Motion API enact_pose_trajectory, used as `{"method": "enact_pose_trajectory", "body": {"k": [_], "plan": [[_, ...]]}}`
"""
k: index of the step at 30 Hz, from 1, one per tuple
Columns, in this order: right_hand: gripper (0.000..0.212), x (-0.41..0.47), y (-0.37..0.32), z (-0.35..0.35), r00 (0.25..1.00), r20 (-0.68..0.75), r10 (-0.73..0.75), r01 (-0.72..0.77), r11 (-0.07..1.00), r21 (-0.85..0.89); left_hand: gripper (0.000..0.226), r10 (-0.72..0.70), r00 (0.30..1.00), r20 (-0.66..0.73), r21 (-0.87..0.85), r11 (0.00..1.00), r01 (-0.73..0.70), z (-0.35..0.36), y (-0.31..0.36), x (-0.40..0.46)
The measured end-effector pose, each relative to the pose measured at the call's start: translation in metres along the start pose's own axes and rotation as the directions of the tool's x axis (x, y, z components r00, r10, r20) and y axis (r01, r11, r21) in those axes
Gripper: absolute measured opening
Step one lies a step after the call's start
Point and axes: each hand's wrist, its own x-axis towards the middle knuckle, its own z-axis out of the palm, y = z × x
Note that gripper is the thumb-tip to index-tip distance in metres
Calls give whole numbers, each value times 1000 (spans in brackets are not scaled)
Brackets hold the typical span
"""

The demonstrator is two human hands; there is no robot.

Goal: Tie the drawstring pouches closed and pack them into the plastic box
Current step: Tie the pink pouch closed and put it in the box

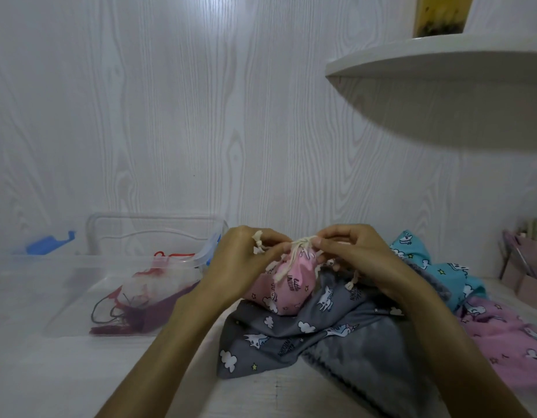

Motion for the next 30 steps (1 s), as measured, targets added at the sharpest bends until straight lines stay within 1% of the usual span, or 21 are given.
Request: {"method": "enact_pose_trajectory", "body": {"k": [1, 2, 3, 4, 6, 7, 8, 9, 11, 13, 14, 15, 16, 17, 18, 20, 22, 24, 26, 28, 30], "plan": [[8, 0, -2, -1, 998, -22, -65, 61, 984, -166, 12, 1, 1000, -26, 88, 996, 1, -2, 0, 1], [7, 0, -5, -3, 991, -23, -135, 118, 926, -359, 12, 12, 999, -49, 189, 982, -2, -4, 2, 1], [8, -1, -7, -4, 984, -2, -177, 149, 834, -532, 13, 22, 998, -62, 279, 960, -4, -5, 4, 1], [8, -1, -9, -5, 984, 20, -176, 145, 740, -657, 14, 23, 998, -67, 345, 939, 1, -6, 7, 1], [9, -3, -10, -4, 995, 45, -85, 89, 644, -760, 15, 1, 998, -61, 425, 905, 25, -5, 10, 0], [9, -3, -10, -3, 998, 60, -17, 57, 642, -764, 15, -12, 999, -52, 447, 894, 34, -4, 9, 0], [9, -5, -10, -1, 995, 83, 55, 23, 686, -728, 15, -27, 999, -38, 449, 893, 41, -4, 8, -1], [8, -7, -11, 0, 985, 114, 127, -25, 765, -643, 13, -43, 999, -23, 423, 905, 49, -4, 6, -2], [9, -11, -13, -1, 950, 218, 225, -112, 893, -436, 9, -88, 996, -10, 306, 948, 86, -6, 2, -2], [41, -13, -14, -5, 914, 330, 237, -104, 922, -374, 8, -124, 992, -7, 199, 972, 123, -10, -2, -1], [57, -12, -12, -3, 900, 368, 235, -80, 917, -390, 9, -135, 991, 5, 166, 977, 133, -13, -3, 0], [67, -11, -11, 0, 896, 379, 230, -63, 912, -404, 8, -141, 990, 30, 147, 980, 135, -14, -3, 2], [65, -8, -7, 5, 901, 378, 213, -47, 914, -402, 7, -144, 987, 68, 160, 978, 132, -15, -2, 3], [52, -5, -4, 10, 914, 364, 182, -24, 917, -398, 10, -153, 981, 117, 191, 973, 129, -16, 0, 3], [37, -1, -1, 14, 933, 330, 142, 6, 913, -409, 21, -177, 969, 173, 235, 963, 134, -18, 2, 3], [21, 4, -1, 16, 978, 206, 42, 42, 920, -390, 53, -232, 937, 260, 293, 944, 152, -26, 6, 1], [22, 8, -10, 17, 995, 97, -5, 26, 976, -215, 70, -258, 927, 272, 297, 939, 174, -37, 9, 0], [29, 15, -29, 21, 998, 58, -25, 24, 1000, 2, 66, -279, 929, 246, 267, 940, 212, -49, 12, 3], [30, 25, -55, 33, 997, 45, -63, 54, 981, 187, 45, -272, 948, 165, 232, 945, 231, -66, 16, 10], [31, 34, -77, 41, 993, 25, -114, 99, 940, 326, 23, -226, 974, 21, 169, 961, 219, -82, 21, 21], [36, 45, -92, 53, 987, 13, -159, 137, 887, 441, 21, -202, 965, -166, 147, 963, 226, -105, 29, 29]]}}
